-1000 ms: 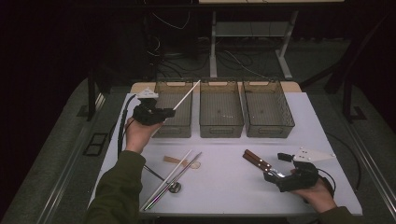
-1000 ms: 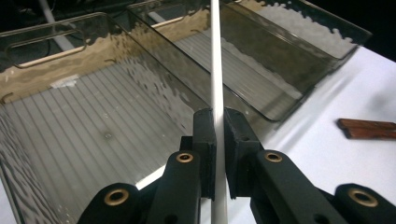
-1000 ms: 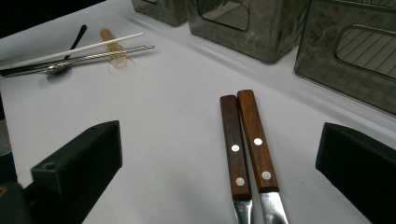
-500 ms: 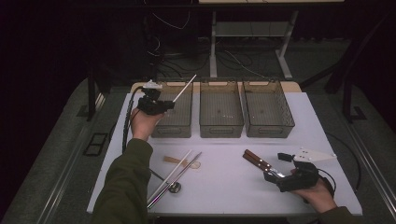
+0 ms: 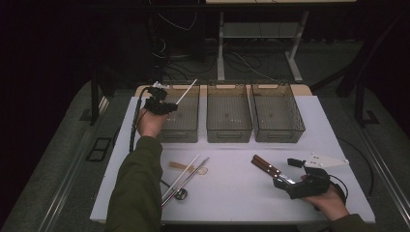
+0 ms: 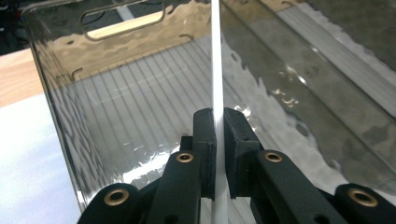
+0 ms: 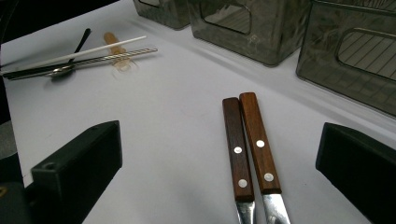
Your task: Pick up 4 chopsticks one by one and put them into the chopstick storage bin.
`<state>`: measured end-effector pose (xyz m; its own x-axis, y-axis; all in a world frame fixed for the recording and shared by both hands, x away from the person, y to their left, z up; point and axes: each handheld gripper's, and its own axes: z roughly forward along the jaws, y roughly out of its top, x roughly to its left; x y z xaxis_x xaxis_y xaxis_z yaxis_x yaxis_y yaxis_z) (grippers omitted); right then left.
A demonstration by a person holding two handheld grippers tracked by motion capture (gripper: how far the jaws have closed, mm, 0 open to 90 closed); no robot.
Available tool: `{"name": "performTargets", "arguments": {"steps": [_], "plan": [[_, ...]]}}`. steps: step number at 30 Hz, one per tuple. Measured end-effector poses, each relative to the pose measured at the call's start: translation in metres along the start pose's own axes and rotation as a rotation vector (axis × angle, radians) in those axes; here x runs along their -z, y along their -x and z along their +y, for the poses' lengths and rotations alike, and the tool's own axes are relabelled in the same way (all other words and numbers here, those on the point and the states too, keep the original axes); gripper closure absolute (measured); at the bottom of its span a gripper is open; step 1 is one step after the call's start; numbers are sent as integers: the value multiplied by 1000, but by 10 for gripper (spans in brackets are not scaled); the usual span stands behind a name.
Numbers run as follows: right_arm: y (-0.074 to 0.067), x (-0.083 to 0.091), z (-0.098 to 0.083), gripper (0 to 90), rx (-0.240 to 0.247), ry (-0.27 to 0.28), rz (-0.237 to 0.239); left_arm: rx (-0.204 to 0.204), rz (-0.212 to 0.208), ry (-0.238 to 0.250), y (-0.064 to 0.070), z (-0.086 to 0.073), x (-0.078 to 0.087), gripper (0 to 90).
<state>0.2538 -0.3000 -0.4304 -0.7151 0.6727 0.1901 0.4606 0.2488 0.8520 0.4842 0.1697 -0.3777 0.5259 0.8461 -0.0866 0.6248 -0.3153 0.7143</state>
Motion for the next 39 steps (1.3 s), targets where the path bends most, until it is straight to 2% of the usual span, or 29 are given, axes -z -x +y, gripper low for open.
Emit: {"name": "performTargets", "arguments": {"steps": [4,6,9,18,30,36,37,39], "plan": [[-1,0,0,7,-2,1,2,-11,29,-52,-2,0,-8,838],[0,1,0,7,-2,2,3,-5,29,-62,-4,-1,-11,838],[0,1,0,7,-3,3,4,-7,51,-92,-3,0,-15,838],[-1,1,0,7,-1,4,6,1,68,-118,-1,-1,-19,834],[-1,1,0,7,0,4,5,1,62,-104,-1,-1,-17,778],[-1,1,0,7,-1,4,4,-11,24,-62,-1,-2,-12,713],[0,1,0,7,-1,4,5,-6,2,-51,-1,-2,-10,699],[0,1,0,7,0,3,6,-5,-12,-42,1,-3,-6,655]]}}
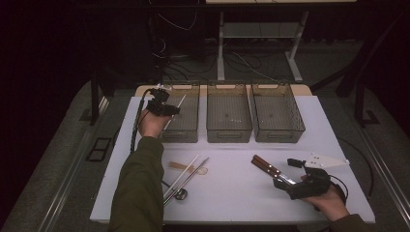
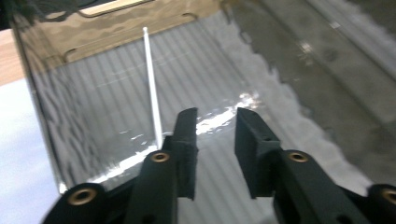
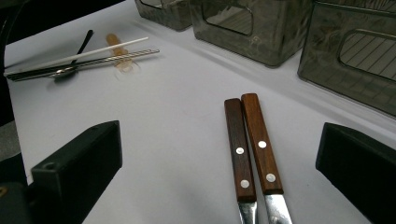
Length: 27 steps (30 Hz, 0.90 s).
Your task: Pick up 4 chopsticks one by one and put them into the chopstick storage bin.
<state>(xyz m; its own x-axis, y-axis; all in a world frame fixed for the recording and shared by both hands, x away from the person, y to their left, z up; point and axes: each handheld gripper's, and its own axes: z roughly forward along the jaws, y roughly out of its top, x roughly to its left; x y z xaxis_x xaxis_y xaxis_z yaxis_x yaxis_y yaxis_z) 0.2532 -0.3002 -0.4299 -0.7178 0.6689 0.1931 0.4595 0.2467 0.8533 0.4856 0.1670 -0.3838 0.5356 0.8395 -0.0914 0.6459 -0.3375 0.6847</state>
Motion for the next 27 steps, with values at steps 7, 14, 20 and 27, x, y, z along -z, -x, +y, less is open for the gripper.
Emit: {"name": "performTargets", "arguments": {"steps": [7,14,20,27], "plan": [[0,0,0,7,2,0,-3,-16,-61,63,7,0,23,524],[0,0,0,7,1,-1,-6,-58,-79,118,18,-6,46,440],[-1,0,0,7,1,-1,-7,-82,-103,161,30,-16,61,399],[0,-1,0,7,6,-5,-6,-122,-120,194,44,-35,76,352]]}}
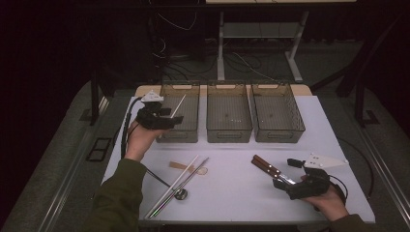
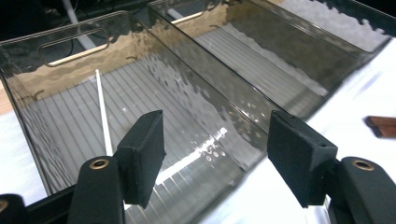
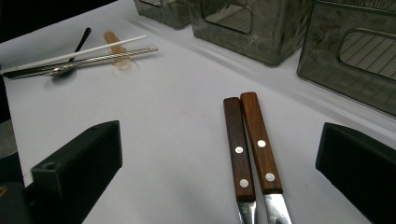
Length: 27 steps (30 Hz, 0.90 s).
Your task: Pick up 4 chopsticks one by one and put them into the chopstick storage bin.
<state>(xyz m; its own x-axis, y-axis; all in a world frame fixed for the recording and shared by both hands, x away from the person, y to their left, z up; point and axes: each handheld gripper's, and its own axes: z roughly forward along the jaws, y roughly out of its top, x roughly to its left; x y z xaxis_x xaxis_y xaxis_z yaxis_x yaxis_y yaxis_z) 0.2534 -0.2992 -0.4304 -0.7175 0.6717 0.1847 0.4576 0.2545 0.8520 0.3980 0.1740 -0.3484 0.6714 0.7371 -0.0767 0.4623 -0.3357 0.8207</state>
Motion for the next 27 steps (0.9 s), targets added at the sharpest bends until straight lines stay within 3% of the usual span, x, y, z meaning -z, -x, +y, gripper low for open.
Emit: {"name": "performTargets", "arguments": {"steps": [8,17,27], "plan": [[1,-2,1,7,2,0,-2,-7,-24,32,20,-21,14,291],[4,-7,3,7,21,-16,-1,2,-34,43,31,-48,22,262],[4,-10,4,7,32,-30,7,-3,-28,20,45,-77,27,248]]}}
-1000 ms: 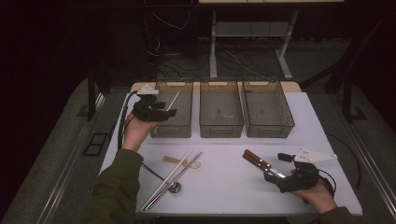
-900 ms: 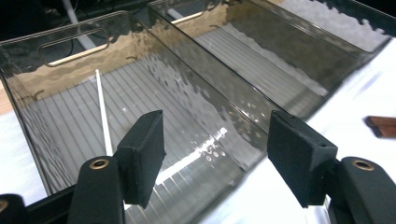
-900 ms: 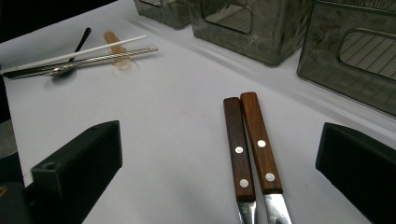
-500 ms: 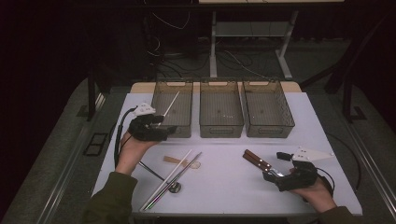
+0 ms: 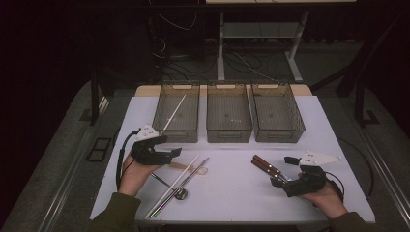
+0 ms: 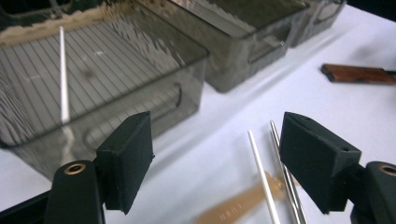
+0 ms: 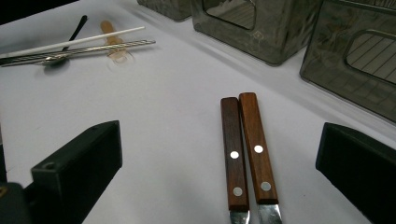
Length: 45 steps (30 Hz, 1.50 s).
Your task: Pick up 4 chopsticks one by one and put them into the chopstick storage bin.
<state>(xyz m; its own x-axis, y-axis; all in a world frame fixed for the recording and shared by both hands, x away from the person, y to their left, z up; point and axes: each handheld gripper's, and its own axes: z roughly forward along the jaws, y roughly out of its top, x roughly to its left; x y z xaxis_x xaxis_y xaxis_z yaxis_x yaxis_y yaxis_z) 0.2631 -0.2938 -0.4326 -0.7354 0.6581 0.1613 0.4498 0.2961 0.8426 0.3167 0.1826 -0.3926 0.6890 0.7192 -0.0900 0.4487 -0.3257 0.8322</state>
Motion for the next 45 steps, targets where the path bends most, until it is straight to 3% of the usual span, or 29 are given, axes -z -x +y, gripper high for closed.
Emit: {"name": "performTargets", "arguments": {"steps": [7,14,23,32,45], "plan": [[-2,-1,-2,7,-4,-6,3,-14,0,-28,11,-19,4,254],[-3,0,-3,7,-2,-5,-1,-1,-6,-54,19,-37,9,293],[-3,0,-4,8,-4,-10,-6,12,-26,-89,28,-52,11,426],[-4,0,-4,7,-4,-13,-9,17,-53,-138,30,-58,9,579],[-4,0,-4,7,1,-14,-9,10,-93,-204,33,-61,1,681]]}}
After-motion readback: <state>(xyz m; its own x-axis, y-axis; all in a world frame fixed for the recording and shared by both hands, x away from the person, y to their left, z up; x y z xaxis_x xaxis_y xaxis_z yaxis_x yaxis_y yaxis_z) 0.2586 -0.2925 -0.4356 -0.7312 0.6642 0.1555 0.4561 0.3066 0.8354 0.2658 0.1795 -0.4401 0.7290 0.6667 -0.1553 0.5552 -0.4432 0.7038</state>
